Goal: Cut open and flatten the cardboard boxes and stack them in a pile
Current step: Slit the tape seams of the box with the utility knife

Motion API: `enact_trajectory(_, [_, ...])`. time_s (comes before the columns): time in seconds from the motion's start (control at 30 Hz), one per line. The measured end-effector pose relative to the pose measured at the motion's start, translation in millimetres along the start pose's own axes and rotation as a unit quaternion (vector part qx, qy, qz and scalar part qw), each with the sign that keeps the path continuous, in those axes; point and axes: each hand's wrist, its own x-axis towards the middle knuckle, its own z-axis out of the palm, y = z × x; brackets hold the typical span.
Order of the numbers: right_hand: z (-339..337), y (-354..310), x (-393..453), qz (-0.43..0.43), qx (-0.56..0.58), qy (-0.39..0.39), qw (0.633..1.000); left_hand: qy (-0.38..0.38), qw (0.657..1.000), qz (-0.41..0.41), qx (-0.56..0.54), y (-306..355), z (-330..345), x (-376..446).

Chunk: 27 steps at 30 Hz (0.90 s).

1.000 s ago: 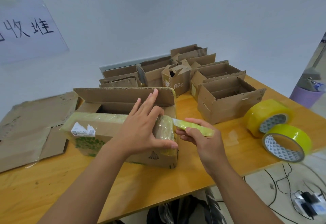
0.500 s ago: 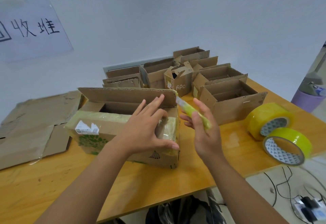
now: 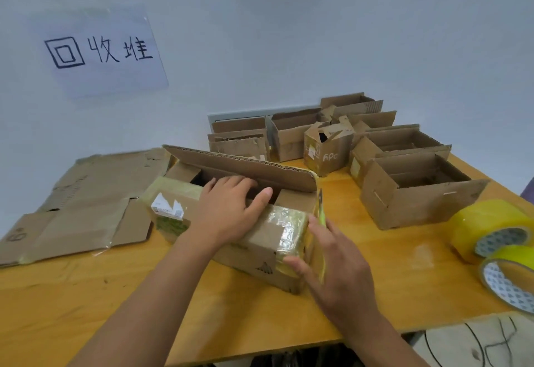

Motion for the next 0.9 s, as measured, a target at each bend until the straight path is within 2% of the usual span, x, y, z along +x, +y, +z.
enact_trajectory(0.1, [4,-4,0,0.106,0.056,-0.029,0.992,-0.005,1.000,0.015,-0.014,0,4,-3])
enact_trajectory(0.23, [3,0,6,0.171,0.112,-0.024,0.979,-0.029,0.998,0.053,0.012,11,-2,-12])
enact_trajectory(0.3, [2,11,11,0.185,0.126,-0.007,0.974,-0.063,0.996,0.040,0.057,2,-7,-11])
enact_trajectory(0.37, [0,28,22,0.204,0.114,0.019,0.972,-0.086,0.992,-0.010,0.092,-19,-14,-7])
enact_trajectory(0.47, [0,37,35,0.185,0.036,0.053,0.981,-0.120,0.981,-0.106,0.111,-53,-22,-7])
enact_trajectory(0.5, [5,30,36,0.150,0.020,0.047,0.987,-0.129,0.979,-0.126,0.099,-57,-24,-9])
enact_trajectory(0.57, [19,8,33,0.095,0.015,-0.020,0.995,-0.142,0.977,-0.144,0.074,-54,-30,-13])
enact_trajectory(0.63, [36,-7,29,0.093,0.016,-0.108,0.990,-0.142,0.977,-0.139,0.081,-45,-38,-18])
enact_trajectory(0.7, [47,-3,35,0.130,0.048,-0.138,0.981,-0.136,0.978,-0.123,0.103,-37,-50,-25])
enact_trajectory(0.8, [50,17,56,0.187,0.103,-0.112,0.971,-0.130,0.984,-0.073,0.097,-25,-71,-40])
enact_trajectory(0.9, [48,17,61,0.228,0.110,-0.069,0.965,-0.127,0.991,0.004,0.034,-13,-83,-53])
